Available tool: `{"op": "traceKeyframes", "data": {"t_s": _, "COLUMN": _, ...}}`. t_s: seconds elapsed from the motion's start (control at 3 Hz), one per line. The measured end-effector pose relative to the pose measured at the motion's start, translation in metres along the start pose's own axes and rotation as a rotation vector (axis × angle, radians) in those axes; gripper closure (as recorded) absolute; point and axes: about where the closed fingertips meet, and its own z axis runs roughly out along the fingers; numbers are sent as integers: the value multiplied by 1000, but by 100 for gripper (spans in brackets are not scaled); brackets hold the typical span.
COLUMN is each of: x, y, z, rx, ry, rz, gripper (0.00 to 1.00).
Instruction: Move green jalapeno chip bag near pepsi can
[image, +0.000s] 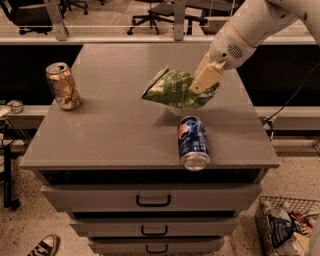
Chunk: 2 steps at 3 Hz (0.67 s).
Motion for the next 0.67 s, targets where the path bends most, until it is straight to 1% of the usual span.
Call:
{"op": "traceKeyframes", "data": {"t_s": 0.33, "x": 3, "y": 3, "z": -1, "rx": -21, "ry": 10, "rz": -14, "gripper": 14}}
{"op": "traceKeyframes", "data": {"t_s": 0.67, "x": 4, "y": 3, "z": -2, "rx": -27, "ry": 15, "rz": -24, "gripper": 0}}
